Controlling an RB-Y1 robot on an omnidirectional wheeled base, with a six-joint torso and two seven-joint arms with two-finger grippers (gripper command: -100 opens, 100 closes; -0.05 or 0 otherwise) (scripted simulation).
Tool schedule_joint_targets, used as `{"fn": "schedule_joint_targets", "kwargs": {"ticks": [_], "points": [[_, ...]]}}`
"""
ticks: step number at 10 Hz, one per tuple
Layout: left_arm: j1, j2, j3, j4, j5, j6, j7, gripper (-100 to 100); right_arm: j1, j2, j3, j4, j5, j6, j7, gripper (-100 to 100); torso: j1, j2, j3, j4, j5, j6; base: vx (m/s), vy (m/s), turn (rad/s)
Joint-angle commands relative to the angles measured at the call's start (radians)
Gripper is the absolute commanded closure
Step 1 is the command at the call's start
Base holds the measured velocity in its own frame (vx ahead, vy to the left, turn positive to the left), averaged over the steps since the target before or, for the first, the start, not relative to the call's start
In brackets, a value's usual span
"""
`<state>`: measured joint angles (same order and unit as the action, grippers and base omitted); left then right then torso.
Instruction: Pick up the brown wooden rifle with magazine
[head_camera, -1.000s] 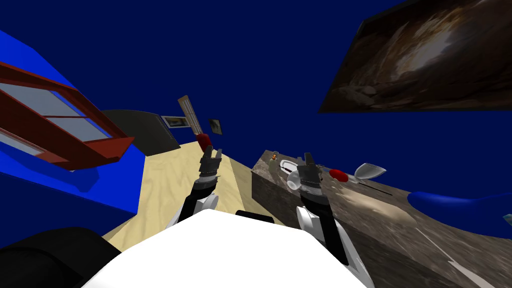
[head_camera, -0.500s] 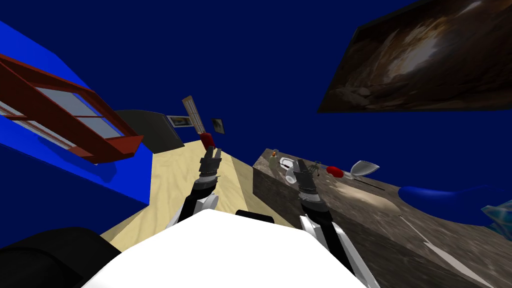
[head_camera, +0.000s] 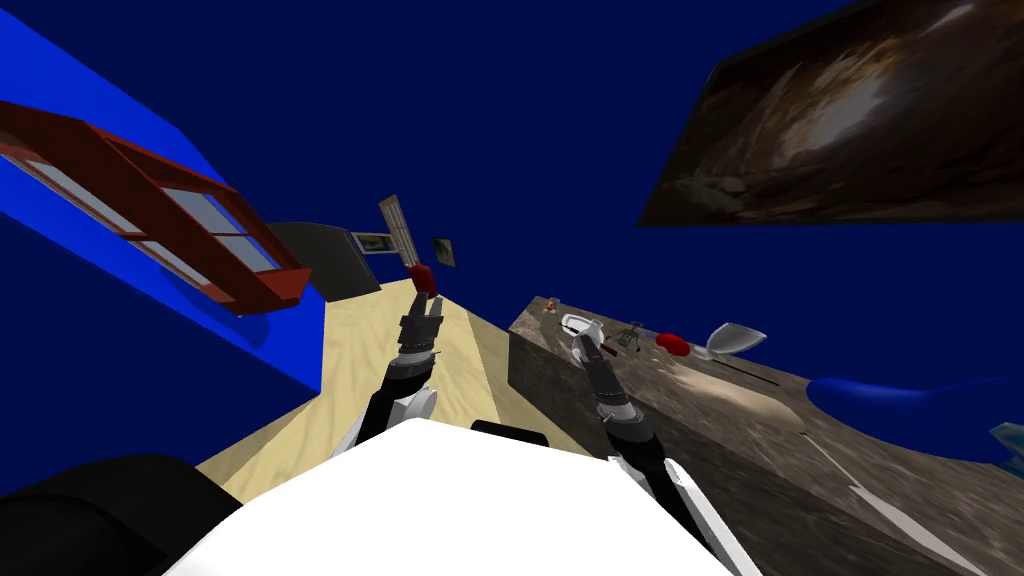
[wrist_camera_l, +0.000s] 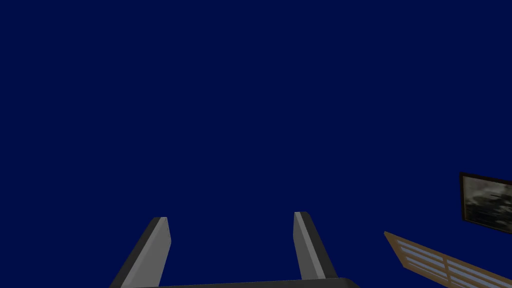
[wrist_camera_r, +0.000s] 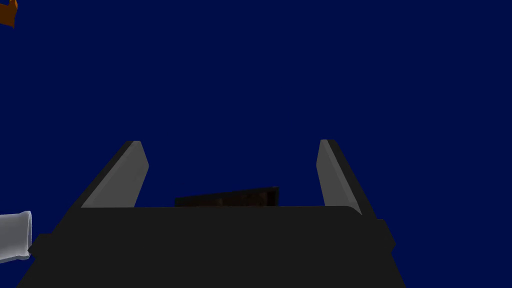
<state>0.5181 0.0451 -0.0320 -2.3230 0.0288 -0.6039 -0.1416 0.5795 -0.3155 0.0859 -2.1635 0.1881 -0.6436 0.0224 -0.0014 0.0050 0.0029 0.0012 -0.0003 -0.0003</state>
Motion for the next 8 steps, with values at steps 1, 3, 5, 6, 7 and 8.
{"fn": "schedule_joint_targets", "kwargs": {"ticks": [1, 3, 5, 6, 7, 8], "points": [[0.0, 0.0, 0.0, 0.0, 0.0, 0.0, 0.0, 0, 0.005, -0.045, 0.0, 0.03, 0.003, -0.031, -0.005, -100, 0.0, 0.0, 0.0, 0.0, 0.0, 0.0, -0.06, 0.0, 0.031], [0.0, 0.0, 0.0, 0.0, 0.0, 0.0, 0.0, 0, 0.018, -0.093, 0.012, 0.065, 0.016, -0.064, -0.007, -100, 0.001, -0.001, -0.001, 0.0, 0.0, 0.0, -0.047, 0.005, 0.07], [0.0, 0.0, 0.0, 0.0, 0.0, 0.0, 0.0, 0, 0.03, -0.143, 0.024, 0.102, 0.03, -0.096, -0.008, -100, 0.001, -0.003, -0.001, 0.0, 0.0, 0.0, -0.029, 0.0, 0.087], [0.0, 0.0, 0.0, 0.0, 0.0, 0.0, 0.0, 0, 0.041, -0.182, 0.035, 0.143, 0.046, -0.127, -0.008, -100, 0.001, -0.003, -0.002, -0.001, 0.0, 0.0, -0.022, -0.001, 0.117], [0.0, 0.0, 0.0, 0.0, 0.0, 0.0, 0.0, 0, 0.051, -0.218, 0.048, 0.17, 0.062, -0.157, -0.006, -100, 0.0, -0.004, -0.002, -0.001, 0.0, 0.0, -0.028, 0.002, 0.235], [0.0, 0.0, 0.0, 0.0, 0.0, 0.0, 0.0, 0, 0.051, -0.249, 0.048, 0.185, 0.062, -0.157, -0.006, -100, 0.001, -0.003, -0.002, -0.001, 0.0, 0.0, -0.022, -0.002, 0.061]]}}
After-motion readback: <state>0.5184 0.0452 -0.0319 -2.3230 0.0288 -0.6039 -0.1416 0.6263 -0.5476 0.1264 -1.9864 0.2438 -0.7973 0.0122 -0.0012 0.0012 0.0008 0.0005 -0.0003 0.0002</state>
